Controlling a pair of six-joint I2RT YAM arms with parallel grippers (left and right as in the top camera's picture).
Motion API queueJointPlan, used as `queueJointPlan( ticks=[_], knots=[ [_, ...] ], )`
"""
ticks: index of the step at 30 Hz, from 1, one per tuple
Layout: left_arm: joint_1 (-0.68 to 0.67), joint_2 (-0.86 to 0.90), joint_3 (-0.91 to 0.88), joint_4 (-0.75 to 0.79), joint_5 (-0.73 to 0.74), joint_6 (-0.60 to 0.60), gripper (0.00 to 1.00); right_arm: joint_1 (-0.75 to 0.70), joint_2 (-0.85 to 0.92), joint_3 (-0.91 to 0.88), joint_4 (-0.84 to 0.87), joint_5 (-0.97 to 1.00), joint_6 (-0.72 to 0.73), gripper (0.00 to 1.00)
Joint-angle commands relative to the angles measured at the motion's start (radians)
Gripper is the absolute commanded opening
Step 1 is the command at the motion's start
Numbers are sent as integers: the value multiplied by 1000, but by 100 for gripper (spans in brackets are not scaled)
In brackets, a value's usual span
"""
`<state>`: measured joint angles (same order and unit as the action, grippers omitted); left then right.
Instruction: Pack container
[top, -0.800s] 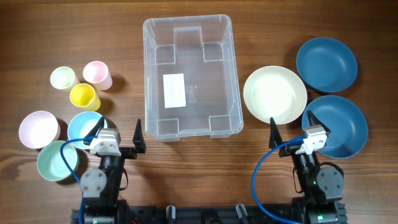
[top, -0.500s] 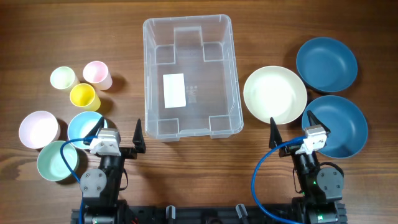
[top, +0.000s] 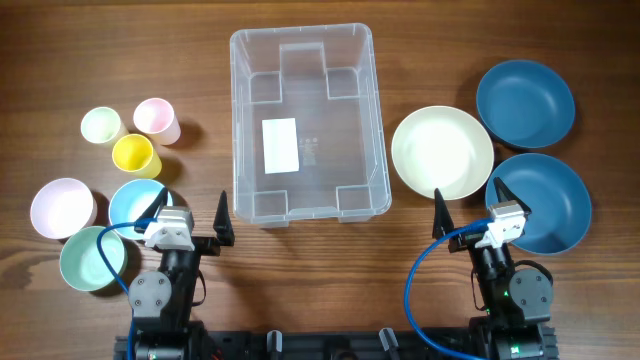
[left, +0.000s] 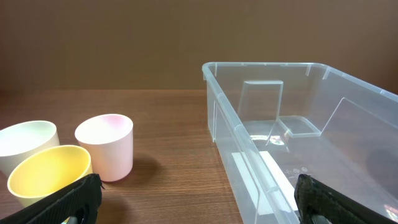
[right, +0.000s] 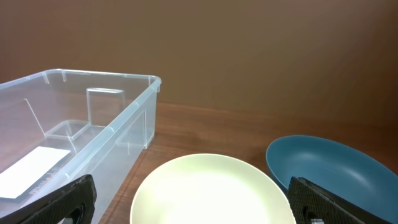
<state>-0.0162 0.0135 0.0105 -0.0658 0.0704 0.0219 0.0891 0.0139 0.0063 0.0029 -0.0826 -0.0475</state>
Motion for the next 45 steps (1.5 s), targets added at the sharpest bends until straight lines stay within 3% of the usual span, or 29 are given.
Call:
queueJointPlan(
  ticks=[1, 21, 25, 31, 38, 45],
  knots=[
    [-2, -7, -5, -2, 23, 16, 100, 0, 0, -1, 3, -8, -5, 100],
    [-2, -7, -5, -2, 8, 16, 100, 0, 0, -1, 4, -8, -2, 100],
    [-2, -7, -5, 4, 8, 5, 100, 0, 0, -1, 3, -13, 137, 100],
    [-1, -7, -2, 8, 8, -121, 100, 0, 28, 29, -9, -19, 233, 100],
    [0, 60, 137, -42, 8, -189, 100, 0, 304, 278, -113, 7, 230, 100],
    [0, 483, 537, -294, 0, -195, 100, 0, 761, 750, -483, 8, 230, 100]
  ],
)
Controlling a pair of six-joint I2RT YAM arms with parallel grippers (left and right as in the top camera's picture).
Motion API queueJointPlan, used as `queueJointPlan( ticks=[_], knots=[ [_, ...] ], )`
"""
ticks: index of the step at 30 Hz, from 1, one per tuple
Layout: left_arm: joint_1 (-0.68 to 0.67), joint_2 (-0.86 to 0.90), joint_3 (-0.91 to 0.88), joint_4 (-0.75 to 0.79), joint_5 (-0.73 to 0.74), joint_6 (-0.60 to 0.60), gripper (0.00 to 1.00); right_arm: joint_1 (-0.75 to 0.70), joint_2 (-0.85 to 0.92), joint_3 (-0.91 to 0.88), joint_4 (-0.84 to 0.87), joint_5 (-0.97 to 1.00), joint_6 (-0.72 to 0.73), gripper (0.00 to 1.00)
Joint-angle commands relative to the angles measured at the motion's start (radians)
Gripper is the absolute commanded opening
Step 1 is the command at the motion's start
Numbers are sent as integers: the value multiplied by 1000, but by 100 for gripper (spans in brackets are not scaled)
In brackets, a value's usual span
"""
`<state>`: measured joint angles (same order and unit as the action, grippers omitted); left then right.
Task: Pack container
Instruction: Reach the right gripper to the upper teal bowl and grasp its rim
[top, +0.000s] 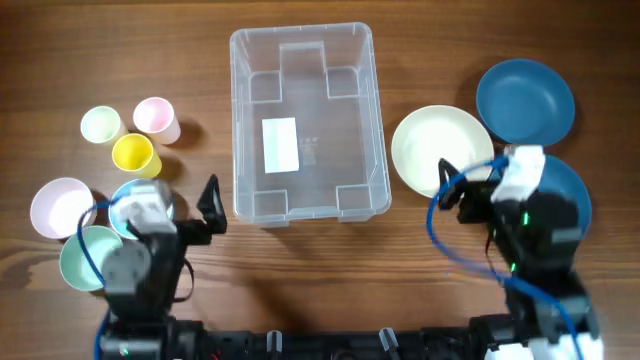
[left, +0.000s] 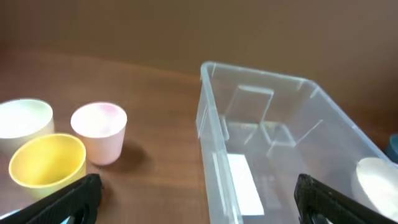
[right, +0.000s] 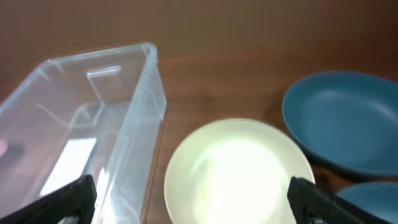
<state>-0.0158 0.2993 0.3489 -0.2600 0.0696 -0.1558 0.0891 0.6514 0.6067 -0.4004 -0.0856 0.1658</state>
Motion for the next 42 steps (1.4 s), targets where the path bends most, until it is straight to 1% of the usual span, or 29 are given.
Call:
queueJointPlan(
  ticks=[1, 4, 6, 8, 9, 11, 12, 13, 17, 19, 22, 25, 30, 34, 38, 40, 42],
  knots=[
    [-1, 295, 296, -187, 1, -17, 100, 0, 204, 241, -180, 10, 16, 100],
    [-1, 500, 518, -408, 5, -17, 100, 0, 356, 418, -380, -23, 21, 100],
    [-1, 595, 623, -509, 14, -17, 100, 0, 418, 484, -446, -58, 16, 100],
    [-1, 671, 687, -566, 36, -17, 100, 0, 447, 511, -476, -48, 22, 100],
    [-1, 690, 694, -571, 47, -17, 100, -2, 454, 513, -484, -14, 74, 100],
    [-1, 719, 694, -575, 73, -17, 100, -38, 455, 515, -555, 172, 304, 100],
    [-1, 727, 694, -576, 72, -17, 100, -72, 454, 519, -603, 240, 383, 100],
    [-1, 734, 694, -579, 72, -17, 100, -141, 452, 525, -650, 262, 439, 100],
    [-1, 739, 694, -583, 72, -17, 100, -381, 454, 524, -684, 194, 428, 100],
    [-1, 739, 694, -583, 72, -17, 100, -613, 481, 511, -696, 87, 358, 100],
    [-1, 739, 694, -583, 72, -17, 100, -770, 534, 475, -704, 69, 344, 100],
    [-1, 739, 694, -583, 72, -17, 100, -871, 634, 422, -691, 68, 329, 100],
    [-1, 739, 694, -583, 72, -17, 100, -889, 773, 348, -607, 60, 324, 100],
    [-1, 739, 694, -583, 72, -17, 100, -889, 846, 289, -522, 35, 335, 99],
    [-1, 739, 694, -583, 72, -17, 100, -889, 891, 270, -459, 32, 336, 89],
    [-1, 739, 694, -583, 72, -17, 100, -889, 905, 270, -441, 32, 336, 82],
    [-1, 739, 694, -583, 72, -17, 100, -889, 910, 270, -426, 32, 336, 70]
  ],
)
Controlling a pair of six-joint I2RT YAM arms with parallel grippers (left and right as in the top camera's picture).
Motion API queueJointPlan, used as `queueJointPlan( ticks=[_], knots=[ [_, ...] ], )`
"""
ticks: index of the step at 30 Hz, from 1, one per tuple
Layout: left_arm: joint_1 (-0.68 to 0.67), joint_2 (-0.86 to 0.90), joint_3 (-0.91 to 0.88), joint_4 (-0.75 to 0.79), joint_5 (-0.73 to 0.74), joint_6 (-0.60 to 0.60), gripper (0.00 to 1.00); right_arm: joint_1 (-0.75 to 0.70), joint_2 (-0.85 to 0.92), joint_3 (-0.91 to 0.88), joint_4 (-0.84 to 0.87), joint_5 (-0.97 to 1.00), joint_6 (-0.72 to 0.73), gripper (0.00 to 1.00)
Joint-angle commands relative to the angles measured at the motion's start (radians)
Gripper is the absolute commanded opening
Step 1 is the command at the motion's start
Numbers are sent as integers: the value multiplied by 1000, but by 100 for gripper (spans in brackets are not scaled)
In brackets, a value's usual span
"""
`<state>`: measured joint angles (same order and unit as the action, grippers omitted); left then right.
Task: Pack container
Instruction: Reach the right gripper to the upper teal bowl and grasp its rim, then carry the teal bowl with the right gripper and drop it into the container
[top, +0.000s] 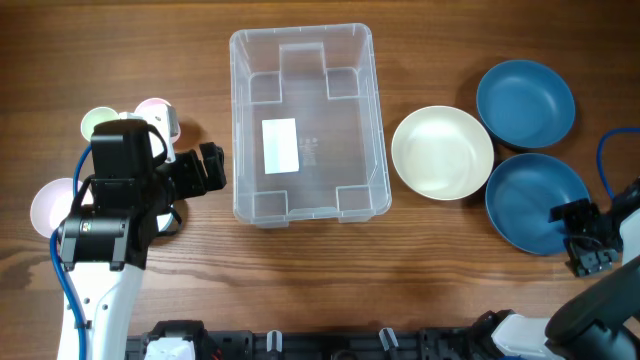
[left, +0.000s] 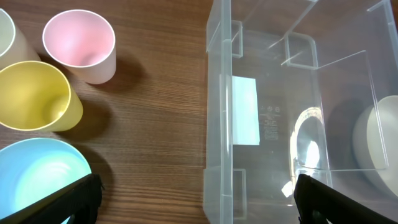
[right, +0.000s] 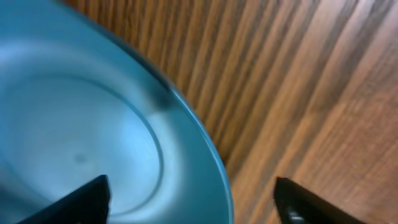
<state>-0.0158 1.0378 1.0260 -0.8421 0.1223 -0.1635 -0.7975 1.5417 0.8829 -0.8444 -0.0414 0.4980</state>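
The clear plastic container (top: 300, 120) stands empty mid-table, with only a white label on its floor. My left gripper (top: 205, 170) is open above bare wood between the cups and the container's left wall (left: 217, 106). Under it the left wrist view shows a pink cup (left: 79, 53), a yellow cup (left: 34, 96) and a light blue bowl (left: 37, 180). My right gripper (top: 583, 238) is open, its fingers either side of the near blue bowl's (top: 535, 200) front right rim (right: 205, 155). Nothing is held.
A cream bowl (top: 442, 152) sits right of the container, and a second blue bowl (top: 525, 103) lies behind the near one. At the far left are a pale pink bowl (top: 50, 205) and a pale green cup (top: 100, 122). My left arm hides other dishes.
My left gripper has moved back from the container's front left corner and now looks down on the cups. The right gripper has moved from the cream bowl's edge to the near blue bowl's front right rim.
Both arms first rested at the table's front edge with open grippers. Then both were out over the table, the left by the container's front left corner, the right at the cream bowl. Now the left is by the cups and the right at the blue bowl.
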Motion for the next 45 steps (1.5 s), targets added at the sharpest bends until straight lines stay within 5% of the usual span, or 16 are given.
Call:
queueJointPlan(
  ticks=[1, 8, 18, 33, 45],
  knots=[
    [-1, 0, 17, 0, 19, -10, 100, -2, 20, -6, 23, -12, 4, 64],
    [-1, 0, 17, 0, 19, -9, 100, -2, 20, -6, 36, -2, 2, 34],
    [-1, 0, 17, 8, 19, -9, 100, -2, 20, -115, 126, 27, 19, 33],
    [-1, 0, 17, 8, 19, -9, 100, -2, 19, -127, 148, 40, 29, 4],
    [-1, 0, 17, 12, 19, -9, 100, -2, -45, -24, 8, -5, 24, 4]
  ],
)
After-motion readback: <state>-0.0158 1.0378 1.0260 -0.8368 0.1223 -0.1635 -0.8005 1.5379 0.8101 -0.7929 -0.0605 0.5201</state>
